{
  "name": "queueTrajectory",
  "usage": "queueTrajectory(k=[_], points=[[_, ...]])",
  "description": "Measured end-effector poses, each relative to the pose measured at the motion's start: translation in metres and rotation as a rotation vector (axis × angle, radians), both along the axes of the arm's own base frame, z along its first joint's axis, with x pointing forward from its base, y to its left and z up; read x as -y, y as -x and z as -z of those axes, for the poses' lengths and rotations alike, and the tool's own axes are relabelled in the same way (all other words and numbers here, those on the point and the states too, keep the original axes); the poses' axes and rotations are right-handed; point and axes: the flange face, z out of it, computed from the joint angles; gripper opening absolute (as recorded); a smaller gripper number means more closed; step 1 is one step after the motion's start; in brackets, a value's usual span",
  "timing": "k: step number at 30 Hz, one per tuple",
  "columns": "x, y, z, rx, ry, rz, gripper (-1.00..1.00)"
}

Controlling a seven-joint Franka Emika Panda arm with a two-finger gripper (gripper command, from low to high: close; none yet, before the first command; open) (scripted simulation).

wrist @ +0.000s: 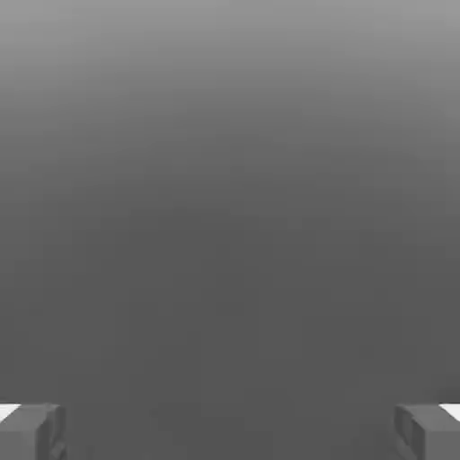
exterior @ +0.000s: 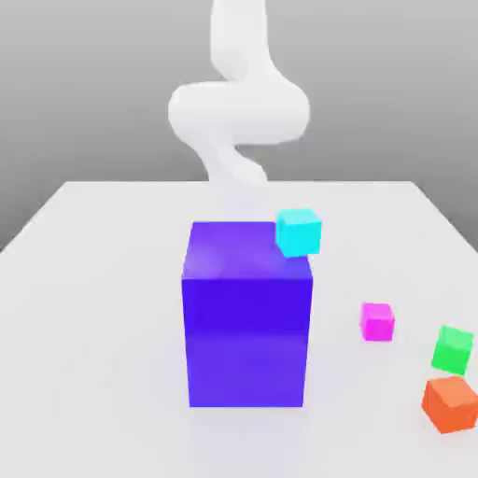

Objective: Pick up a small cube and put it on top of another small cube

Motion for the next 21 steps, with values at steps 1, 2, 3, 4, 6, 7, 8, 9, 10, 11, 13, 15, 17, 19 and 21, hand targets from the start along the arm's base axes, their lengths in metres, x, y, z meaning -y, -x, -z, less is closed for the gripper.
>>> queueTrajectory(k=[1, 2, 3, 4, 6, 7, 8, 9, 10, 11, 13, 15, 17, 19, 21], points=[[-0.019, -0.009, 0.025, -0.036, -0.009, -0.006, 0.00], [-0.036, -0.015, 0.049, -0.071, -0.017, -0.011, 0.00], [-0.053, -0.020, 0.074, -0.107, -0.025, -0.016, 0.00], [-0.069, -0.022, 0.099, -0.142, -0.031, -0.019, 0.00], [-0.099, -0.021, 0.149, -0.213, -0.042, -0.022, 0.00], [-0.113, -0.018, 0.174, -0.250, -0.046, -0.023, 0.00], [-0.126, -0.013, 0.199, -0.286, -0.048, -0.022, 0.00], [-0.138, -0.006, 0.224, -0.323, -0.050, -0.020, 0.00], [-0.149, 0.003, 0.250, -0.361, -0.051, -0.018, 0.00], [-0.159, 0.013, 0.275, -0.399, -0.050, -0.014, 0.00], [-0.177, 0.040, 0.326, -0.479, -0.044, -0.005, 0.00], [-0.190, 0.077, 0.377, -0.564, -0.032, 0.009, 0.00], [-0.199, 0.122, 0.429, -0.654, -0.009, 0.029, 0.00], [-0.203, 0.150, 0.463, -0.710, 0.016, 0.046, 0.00], [-0.206, 0.157, 0.473, -0.726, 0.027, 0.051, 0.00]])
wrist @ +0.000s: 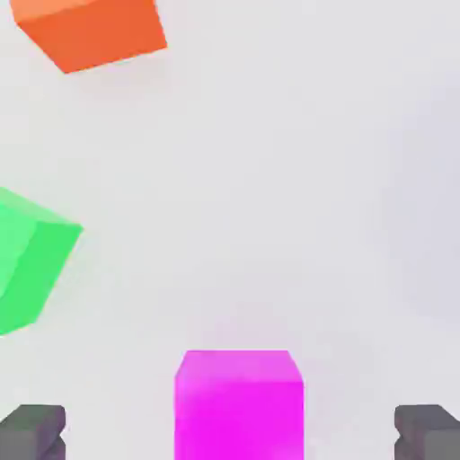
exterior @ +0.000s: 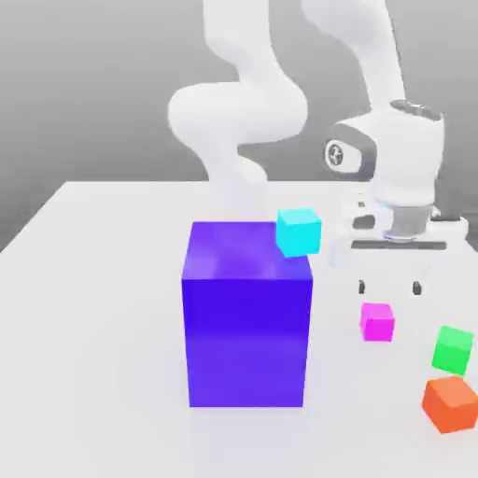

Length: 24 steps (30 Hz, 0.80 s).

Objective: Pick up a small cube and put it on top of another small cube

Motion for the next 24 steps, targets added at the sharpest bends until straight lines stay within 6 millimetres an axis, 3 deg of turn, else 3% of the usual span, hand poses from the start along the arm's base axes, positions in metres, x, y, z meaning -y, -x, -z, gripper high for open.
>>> queueTrajectory(k=[13, 24], points=[[-0.011, 0.000, 0.026, -0.007, 0.027, -0.002, 0.00], [-0.006, 0.001, 0.048, -0.002, 0.013, -0.002, 0.00]])
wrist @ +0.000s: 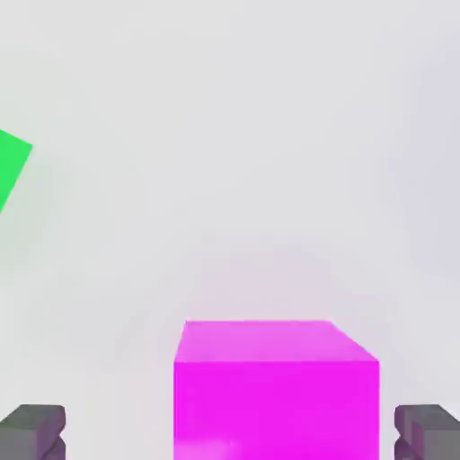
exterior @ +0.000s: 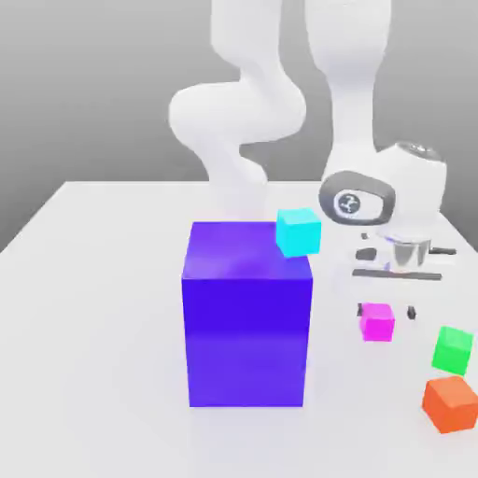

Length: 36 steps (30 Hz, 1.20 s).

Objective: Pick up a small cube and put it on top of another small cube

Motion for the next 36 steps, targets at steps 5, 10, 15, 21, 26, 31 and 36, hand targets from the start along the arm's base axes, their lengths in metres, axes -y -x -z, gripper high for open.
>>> queueTrajectory(k=[5, 10, 15, 21, 26, 31, 36], points=[[0.006, 0.002, 0.011, 0.002, -0.016, 0.001, 0.00], [0.011, 0.003, 0.017, 0.002, -0.027, 0.002, -1.00], [0.010, 0.003, 0.017, 0.002, -0.029, 0.002, -1.00], [0.002, 0.001, 0.005, 0.001, -0.009, 0.000, -1.00], [-0.002, -0.001, -0.006, -0.001, 0.004, 0.000, -1.00], [-0.005, -0.002, -0.016, -0.003, 0.011, -0.001, -1.00], [-0.004, -0.002, -0.025, -0.005, 0.012, 0.000, -1.00]])
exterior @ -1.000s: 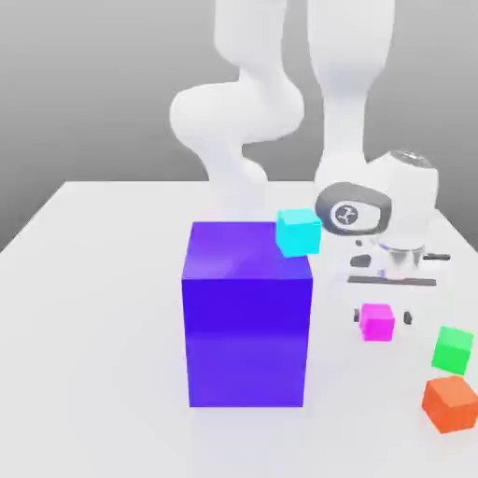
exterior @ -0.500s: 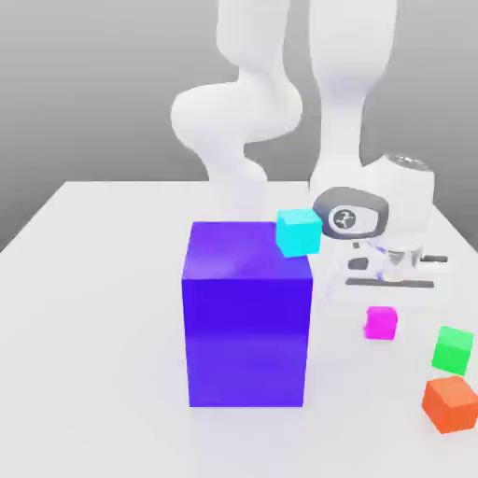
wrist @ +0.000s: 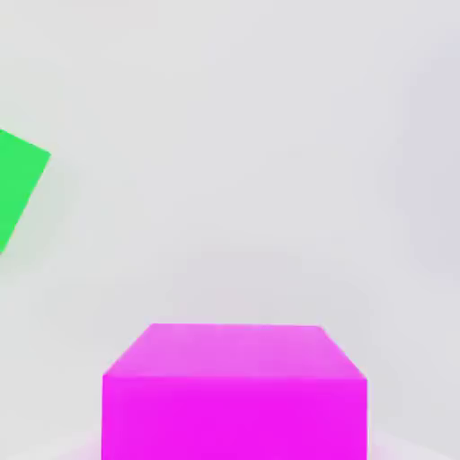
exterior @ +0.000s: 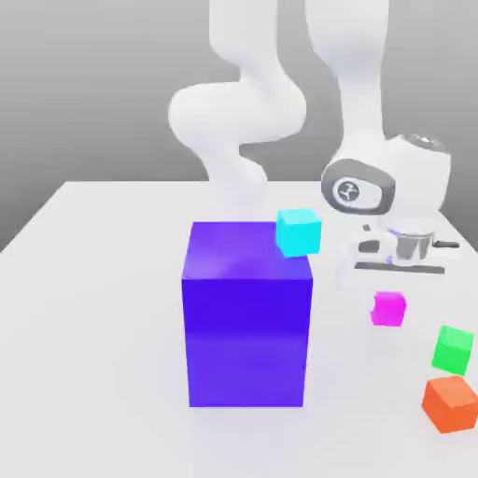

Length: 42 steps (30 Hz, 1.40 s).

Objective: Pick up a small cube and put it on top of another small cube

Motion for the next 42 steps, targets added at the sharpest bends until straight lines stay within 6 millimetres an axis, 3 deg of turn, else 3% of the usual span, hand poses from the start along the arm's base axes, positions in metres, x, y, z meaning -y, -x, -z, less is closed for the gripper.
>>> queueTrajectory(k=[15, 26, 37, 42], points=[[0.012, 0.004, -0.025, 0.004, -0.037, 0.011, -1.00], [-0.041, -0.021, -0.035, -0.035, -0.009, 0.234, -1.00], [-0.084, -0.068, -0.074, 0.013, -0.039, 0.501, -1.00], [-0.089, -0.074, -0.059, 0.019, -0.054, 0.519, -1.00]])
